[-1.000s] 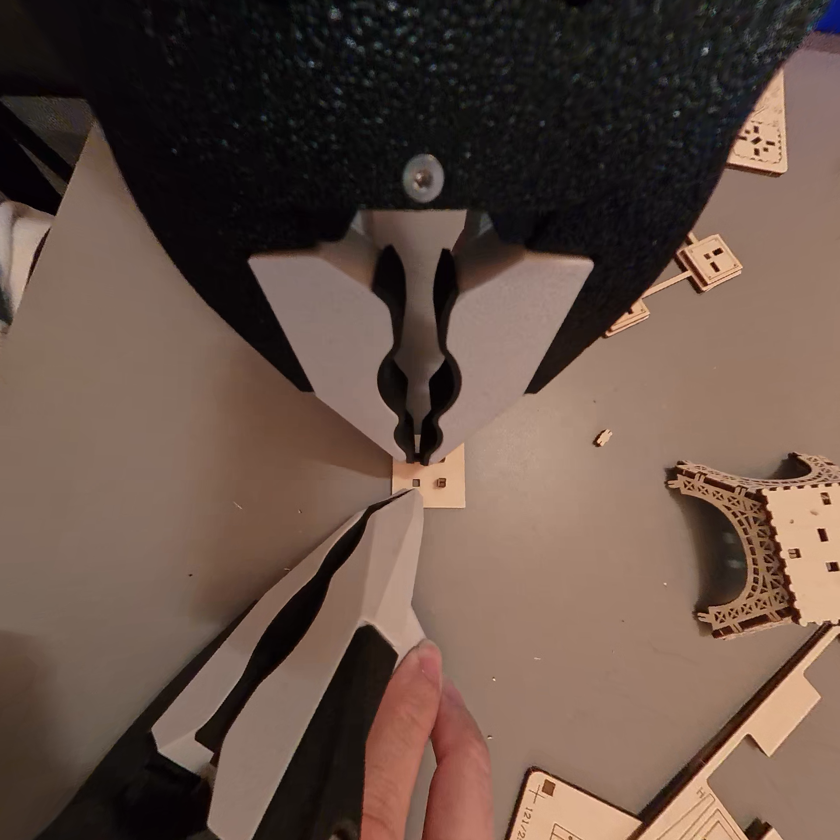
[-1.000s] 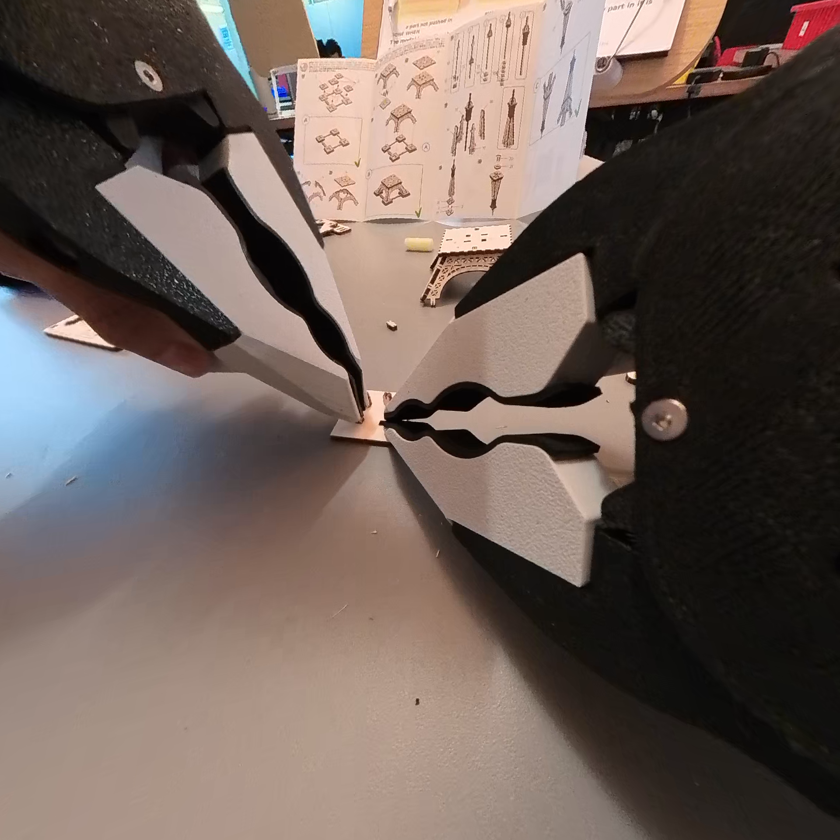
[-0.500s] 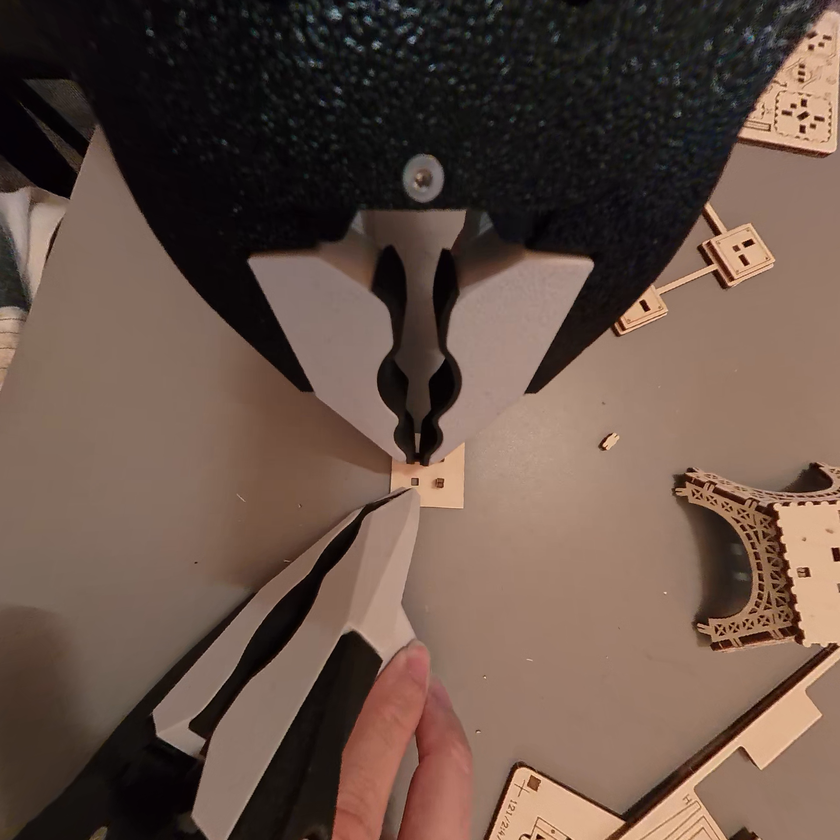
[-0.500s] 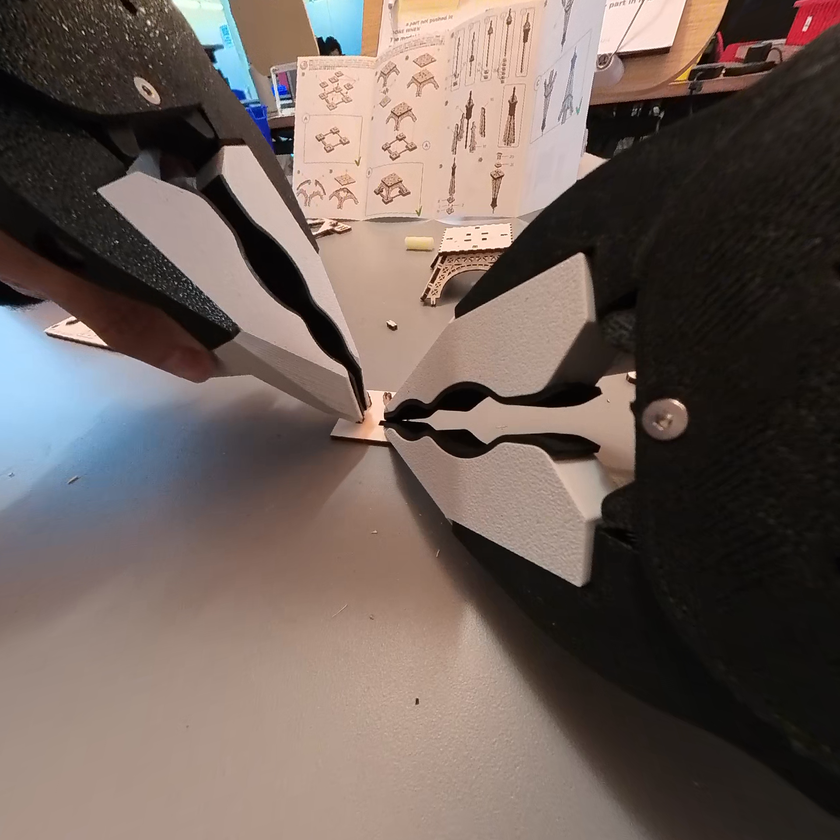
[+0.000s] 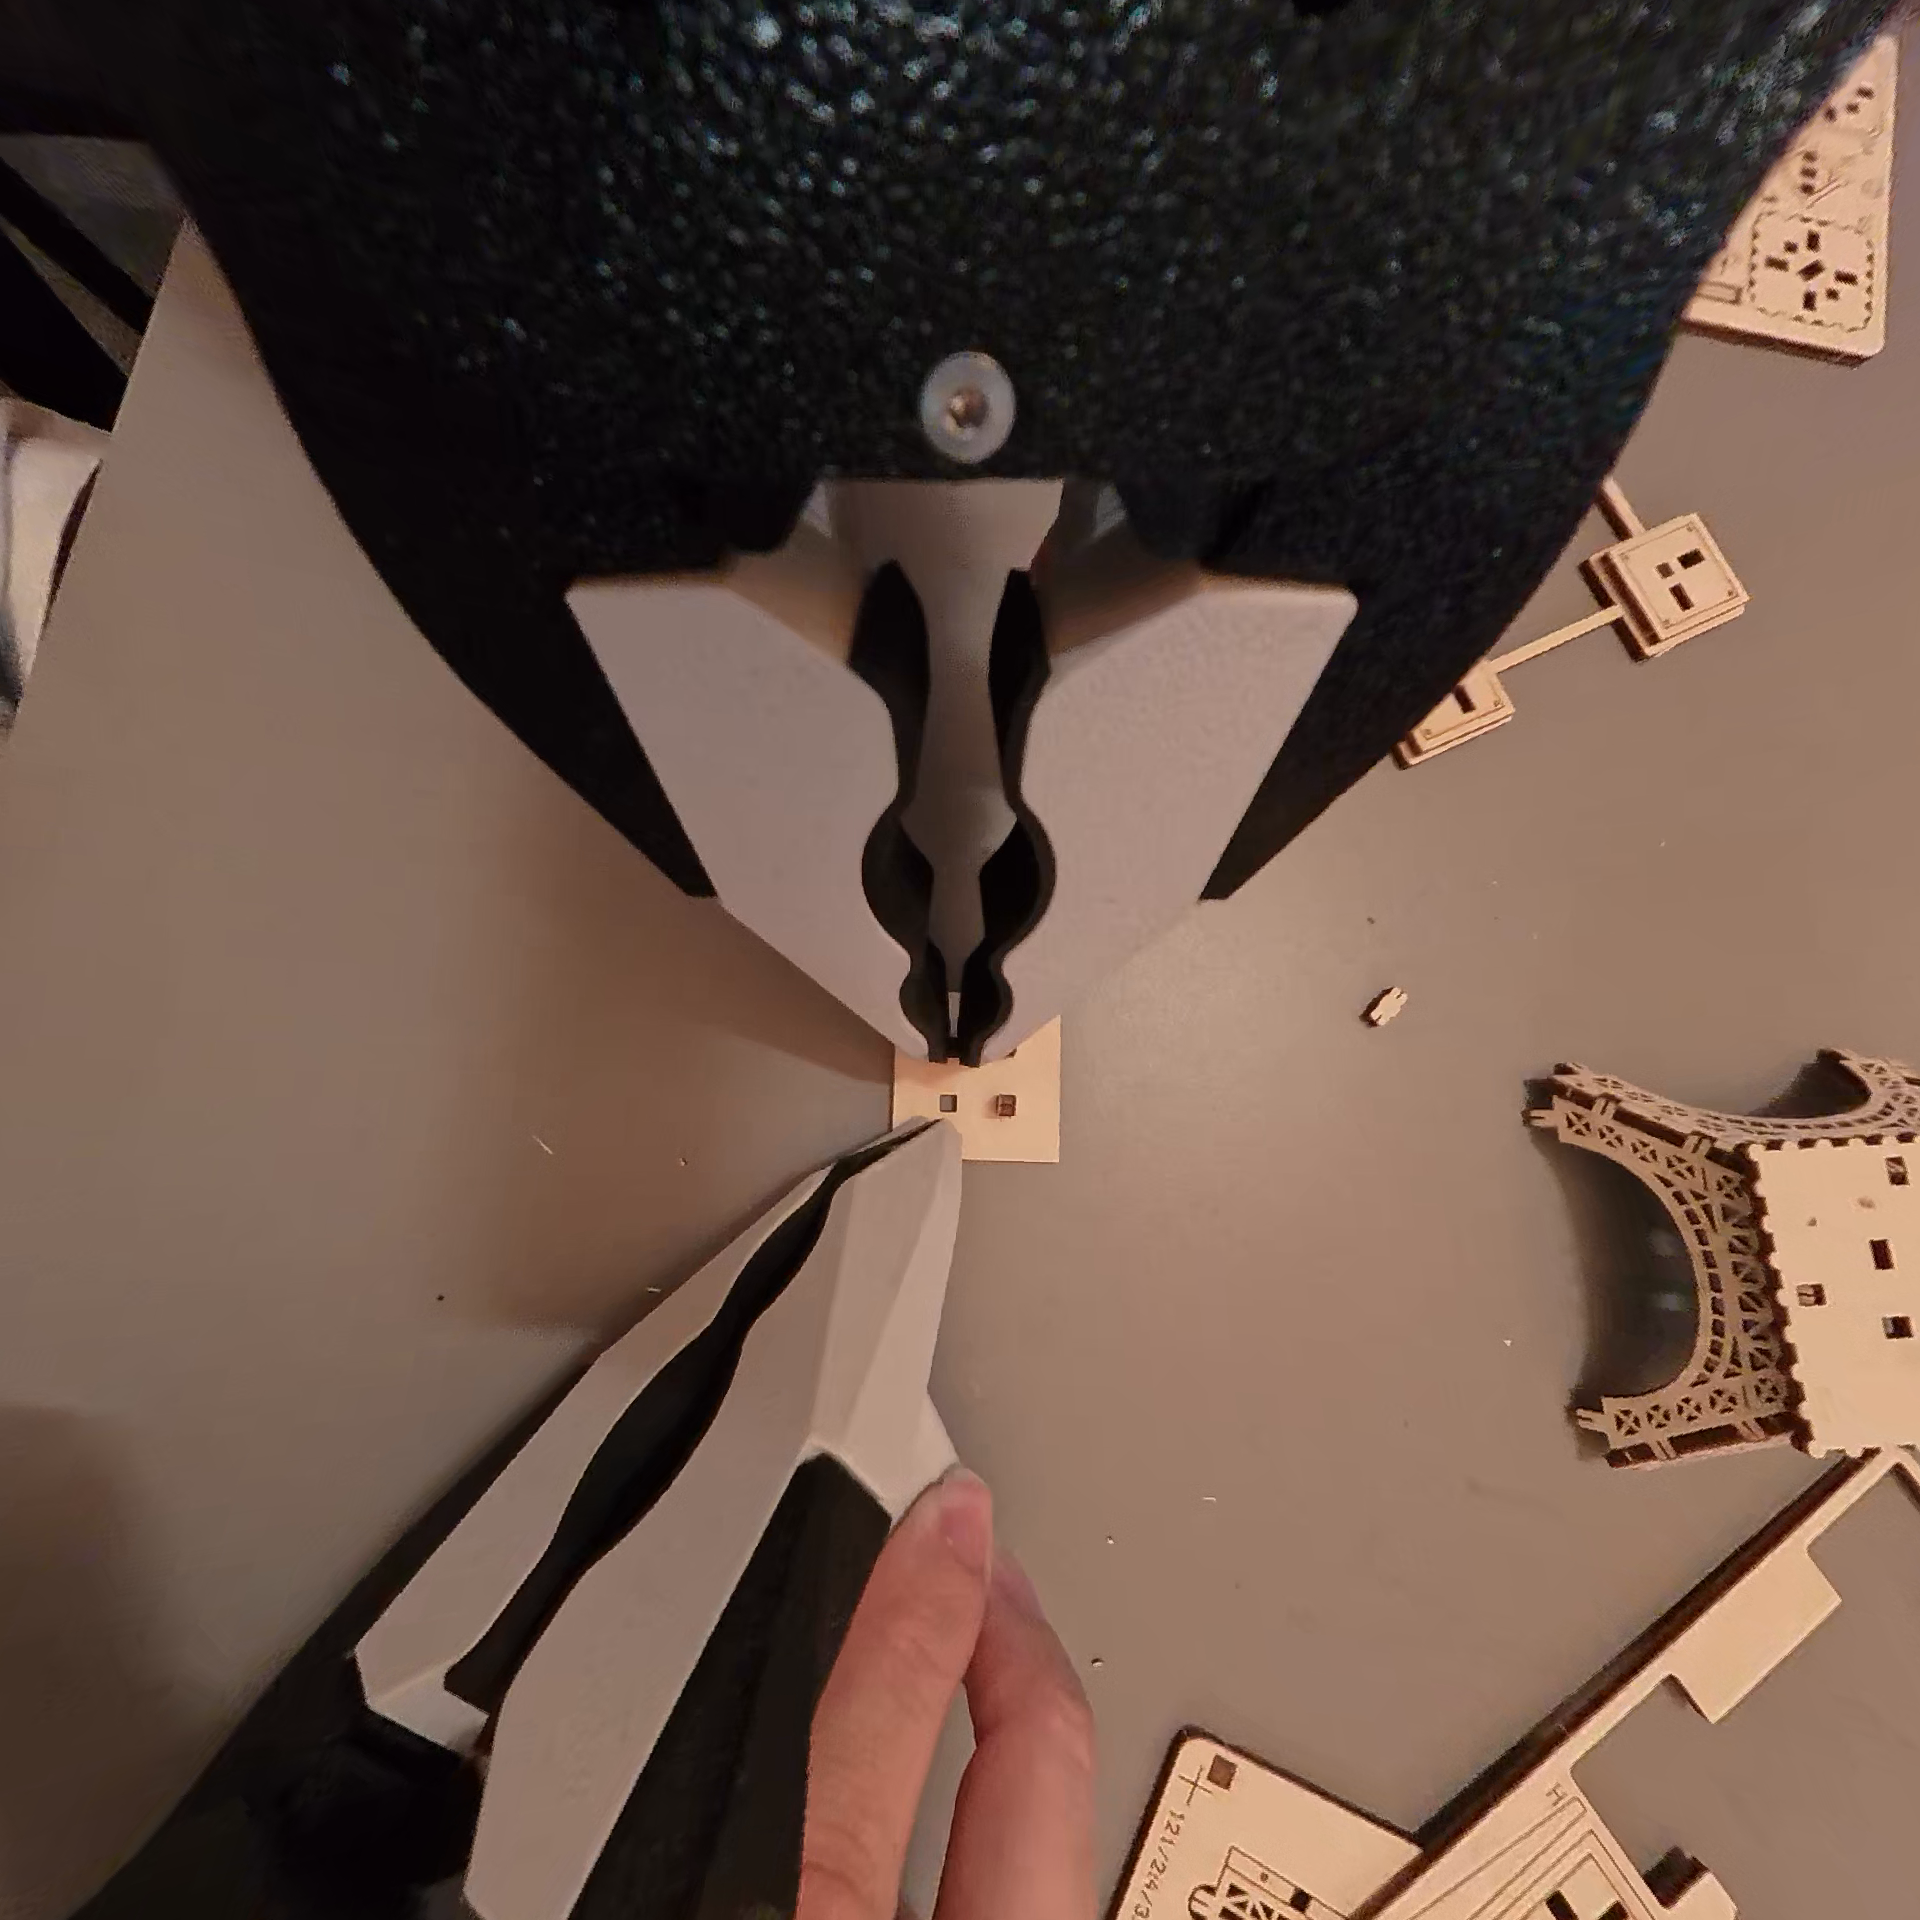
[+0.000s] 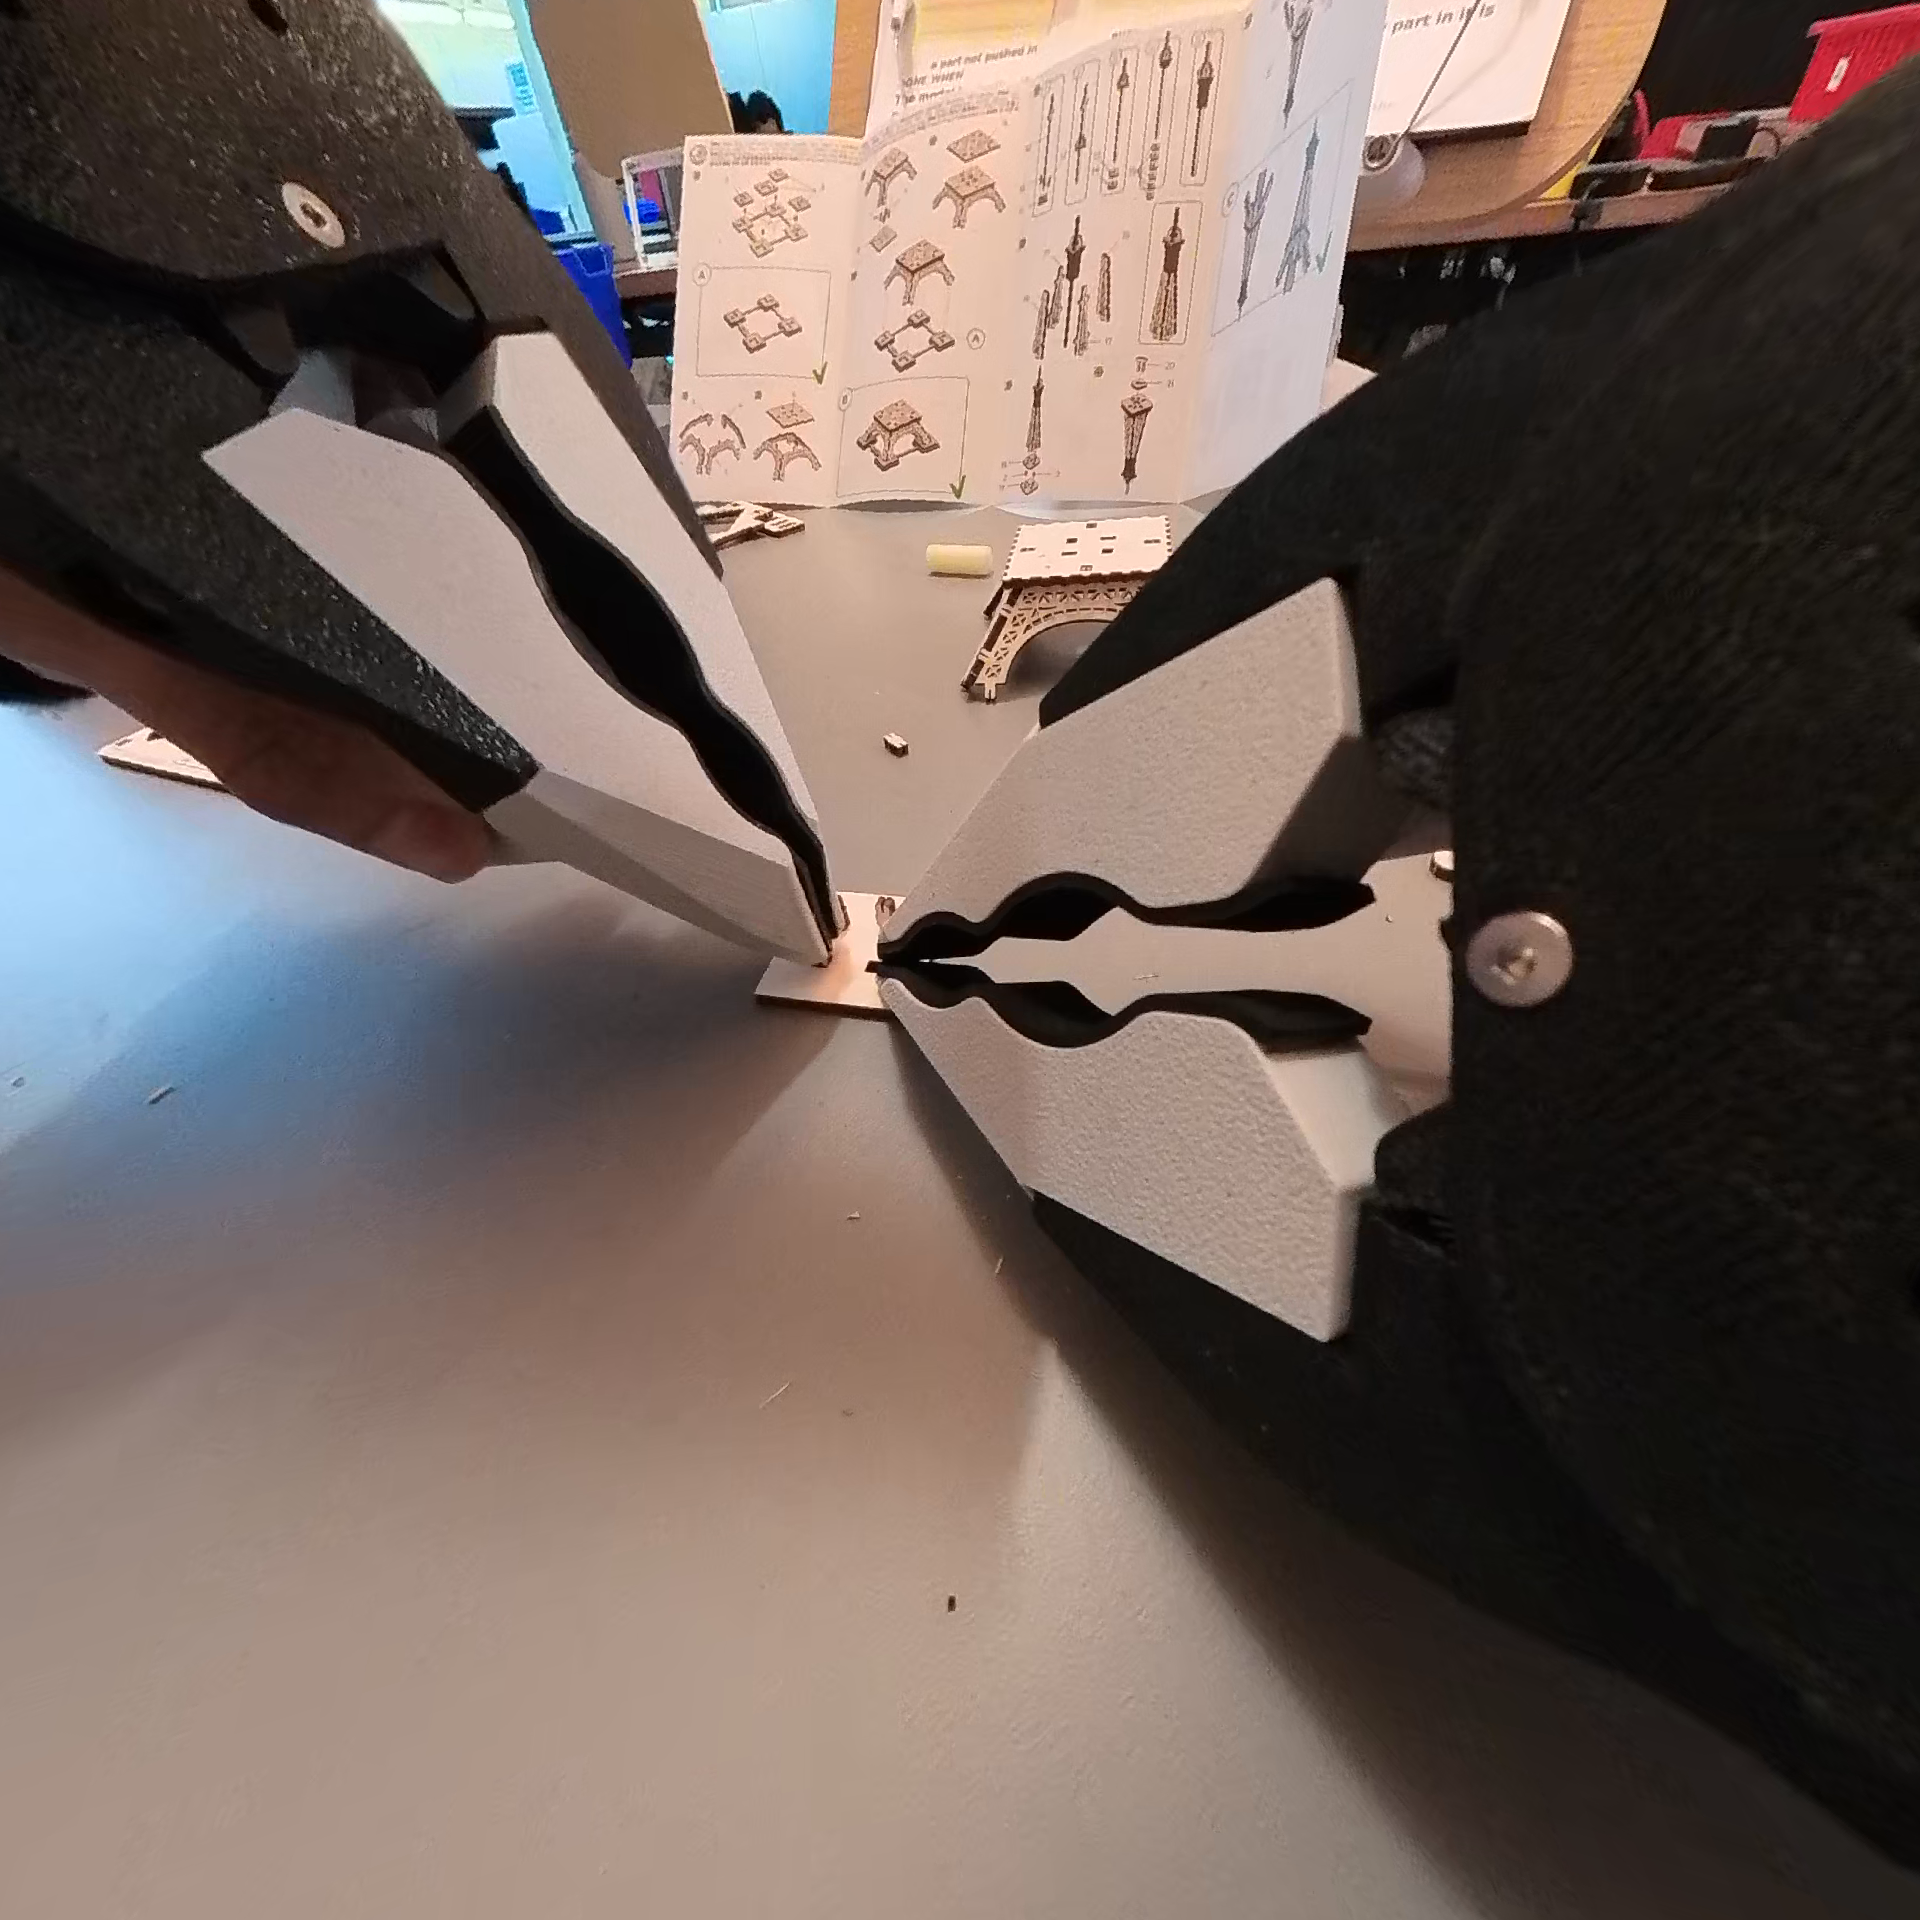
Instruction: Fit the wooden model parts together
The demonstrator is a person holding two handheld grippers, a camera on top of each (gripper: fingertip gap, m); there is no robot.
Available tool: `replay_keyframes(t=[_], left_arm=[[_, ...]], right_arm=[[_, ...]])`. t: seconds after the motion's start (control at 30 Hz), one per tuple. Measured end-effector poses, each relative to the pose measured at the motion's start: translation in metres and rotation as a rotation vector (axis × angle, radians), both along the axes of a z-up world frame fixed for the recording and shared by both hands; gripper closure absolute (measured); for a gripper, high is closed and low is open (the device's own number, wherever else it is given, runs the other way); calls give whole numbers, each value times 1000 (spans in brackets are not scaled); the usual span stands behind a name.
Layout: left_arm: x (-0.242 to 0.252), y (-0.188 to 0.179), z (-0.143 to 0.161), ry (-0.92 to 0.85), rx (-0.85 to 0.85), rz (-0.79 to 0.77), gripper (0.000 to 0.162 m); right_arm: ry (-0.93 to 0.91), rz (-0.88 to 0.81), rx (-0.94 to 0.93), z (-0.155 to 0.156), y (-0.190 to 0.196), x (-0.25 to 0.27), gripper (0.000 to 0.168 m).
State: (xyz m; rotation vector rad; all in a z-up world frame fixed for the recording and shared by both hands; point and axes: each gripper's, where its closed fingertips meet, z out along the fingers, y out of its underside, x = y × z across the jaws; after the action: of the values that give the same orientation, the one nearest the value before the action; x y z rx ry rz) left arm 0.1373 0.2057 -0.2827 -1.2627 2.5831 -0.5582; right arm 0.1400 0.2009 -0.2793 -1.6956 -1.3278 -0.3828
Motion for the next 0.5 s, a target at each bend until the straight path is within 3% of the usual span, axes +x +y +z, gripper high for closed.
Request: replay_keyframes(t=[0.5], left_arm=[[-1,0,0,-180,90,-98,161]], right_arm=[[-11,-1,1,0,-1,0,168]])
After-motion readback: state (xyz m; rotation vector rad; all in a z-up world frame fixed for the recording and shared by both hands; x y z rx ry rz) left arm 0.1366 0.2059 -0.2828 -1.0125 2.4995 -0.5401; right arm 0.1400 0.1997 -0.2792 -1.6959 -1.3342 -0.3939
